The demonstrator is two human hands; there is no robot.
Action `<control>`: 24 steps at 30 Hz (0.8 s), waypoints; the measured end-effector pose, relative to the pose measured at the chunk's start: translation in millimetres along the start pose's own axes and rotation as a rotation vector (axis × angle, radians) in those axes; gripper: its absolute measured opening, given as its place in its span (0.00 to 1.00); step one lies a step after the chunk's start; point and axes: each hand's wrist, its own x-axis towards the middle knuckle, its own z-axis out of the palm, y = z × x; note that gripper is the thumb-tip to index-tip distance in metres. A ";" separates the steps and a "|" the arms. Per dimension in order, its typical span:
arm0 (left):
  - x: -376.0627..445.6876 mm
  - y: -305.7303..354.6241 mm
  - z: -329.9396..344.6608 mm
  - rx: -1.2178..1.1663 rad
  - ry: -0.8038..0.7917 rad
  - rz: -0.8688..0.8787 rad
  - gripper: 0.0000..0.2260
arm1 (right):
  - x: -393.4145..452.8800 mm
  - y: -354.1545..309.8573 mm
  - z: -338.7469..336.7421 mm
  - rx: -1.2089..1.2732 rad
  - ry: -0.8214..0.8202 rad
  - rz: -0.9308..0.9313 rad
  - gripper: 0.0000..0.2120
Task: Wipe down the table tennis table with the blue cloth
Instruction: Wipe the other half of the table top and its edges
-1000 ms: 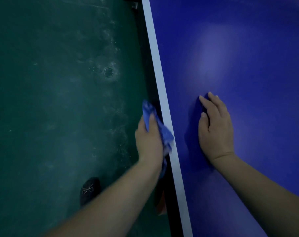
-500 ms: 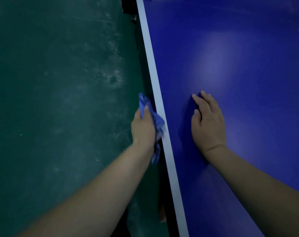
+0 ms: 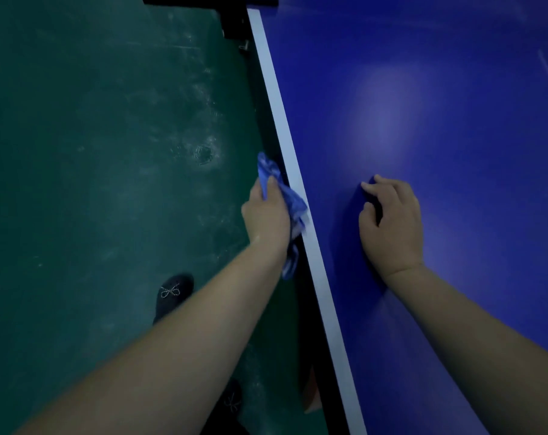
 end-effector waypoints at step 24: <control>168.0 137.6 32.5 -0.031 0.050 -0.010 0.13 | 148.9 -58.0 48.7 -0.047 -0.049 0.067 0.21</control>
